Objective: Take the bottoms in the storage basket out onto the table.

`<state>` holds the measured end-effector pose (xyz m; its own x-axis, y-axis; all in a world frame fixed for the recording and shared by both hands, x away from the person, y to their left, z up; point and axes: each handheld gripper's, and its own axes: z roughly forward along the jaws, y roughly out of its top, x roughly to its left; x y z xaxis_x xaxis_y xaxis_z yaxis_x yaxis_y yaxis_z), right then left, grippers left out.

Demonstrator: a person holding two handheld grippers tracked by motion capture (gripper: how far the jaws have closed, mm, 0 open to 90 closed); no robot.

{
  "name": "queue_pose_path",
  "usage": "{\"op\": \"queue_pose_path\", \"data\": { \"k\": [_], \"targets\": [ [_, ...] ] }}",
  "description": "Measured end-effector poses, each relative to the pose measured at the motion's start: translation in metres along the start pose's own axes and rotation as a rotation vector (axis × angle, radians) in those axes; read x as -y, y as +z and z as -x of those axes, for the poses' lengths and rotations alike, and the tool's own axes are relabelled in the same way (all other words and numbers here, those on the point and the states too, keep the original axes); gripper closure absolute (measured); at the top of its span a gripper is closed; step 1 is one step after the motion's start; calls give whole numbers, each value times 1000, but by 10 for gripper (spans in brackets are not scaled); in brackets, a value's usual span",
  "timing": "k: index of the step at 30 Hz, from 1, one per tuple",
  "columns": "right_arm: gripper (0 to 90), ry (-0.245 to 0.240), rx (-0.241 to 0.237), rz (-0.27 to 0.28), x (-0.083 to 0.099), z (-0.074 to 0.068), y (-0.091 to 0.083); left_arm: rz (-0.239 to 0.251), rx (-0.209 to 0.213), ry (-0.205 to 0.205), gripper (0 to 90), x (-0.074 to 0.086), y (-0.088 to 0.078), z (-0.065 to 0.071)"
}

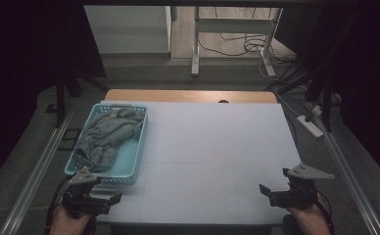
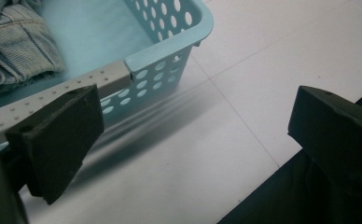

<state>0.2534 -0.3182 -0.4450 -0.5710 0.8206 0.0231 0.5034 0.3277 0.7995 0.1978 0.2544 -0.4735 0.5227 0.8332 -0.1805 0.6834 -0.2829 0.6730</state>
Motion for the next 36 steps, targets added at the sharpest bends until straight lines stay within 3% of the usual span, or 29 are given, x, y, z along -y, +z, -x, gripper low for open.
{"op": "queue_pose_path", "data": {
  "k": [3,7,12,18,36],
  "targets": [
    [0,33,-12,6,0,4,0,8,7,-13,31,1,-1,-1],
    [0,35,-9,6,0,3,0,11,9,-20,31,1,-1,-2],
    [0,19,-12,-3,0,2,0,9,4,-21,29,1,-1,-2],
    [8,-4,-53,-14,-1,1,2,5,-5,-33,18,1,-1,-2],
    [8,-28,-40,-39,-1,-2,4,12,8,-43,8,1,-2,-4]
  ]
}}
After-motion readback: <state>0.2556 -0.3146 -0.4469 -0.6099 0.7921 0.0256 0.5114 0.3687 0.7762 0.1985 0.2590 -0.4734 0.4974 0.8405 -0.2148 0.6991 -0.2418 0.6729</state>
